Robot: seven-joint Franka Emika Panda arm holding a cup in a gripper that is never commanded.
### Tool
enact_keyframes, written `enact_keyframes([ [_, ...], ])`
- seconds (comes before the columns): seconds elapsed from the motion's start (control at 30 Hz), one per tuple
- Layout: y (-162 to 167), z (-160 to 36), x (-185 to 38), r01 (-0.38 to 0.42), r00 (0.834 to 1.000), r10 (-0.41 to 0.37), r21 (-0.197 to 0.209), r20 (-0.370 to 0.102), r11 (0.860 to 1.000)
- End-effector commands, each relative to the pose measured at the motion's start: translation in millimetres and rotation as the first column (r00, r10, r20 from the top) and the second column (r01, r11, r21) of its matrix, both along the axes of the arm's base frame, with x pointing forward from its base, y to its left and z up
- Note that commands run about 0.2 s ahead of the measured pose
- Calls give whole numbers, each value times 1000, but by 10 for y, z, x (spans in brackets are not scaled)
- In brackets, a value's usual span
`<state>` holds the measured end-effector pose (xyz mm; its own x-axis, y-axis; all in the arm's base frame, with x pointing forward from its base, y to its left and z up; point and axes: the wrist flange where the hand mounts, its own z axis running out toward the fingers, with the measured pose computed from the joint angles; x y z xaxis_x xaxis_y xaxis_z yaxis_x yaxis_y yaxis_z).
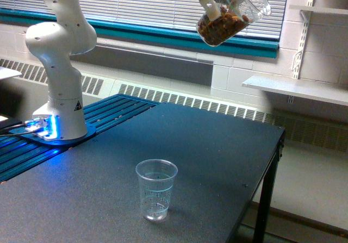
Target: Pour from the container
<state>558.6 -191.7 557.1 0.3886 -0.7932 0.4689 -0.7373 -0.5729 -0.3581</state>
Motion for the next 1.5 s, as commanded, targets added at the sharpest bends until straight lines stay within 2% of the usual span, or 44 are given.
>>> enact_keyframes([
  [0.03, 17, -16, -3, -38, 999, 35, -90, -32, 995],
  [0.3, -17, -59, -72, -65, 997, 53, -201, -63, 977],
  [0.47, -58, -137, -141, -86, 995, 67, -268, -79, 959],
  [0.67, -122, -306, -263, -96, 993, 69, -323, -93, 941],
  [0.83, -198, -463, -399, -93, 992, 58, -355, -110, 930],
  [1.0, -255, -636, -550, -66, 994, 28, -368, -109, 928],
  [1.37, -285, -998, -843, -104, 986, 38, -420, -164, 901],
  [1.5, -251, -1169, -946, -145, 978, 62, -437, -199, 888],
])
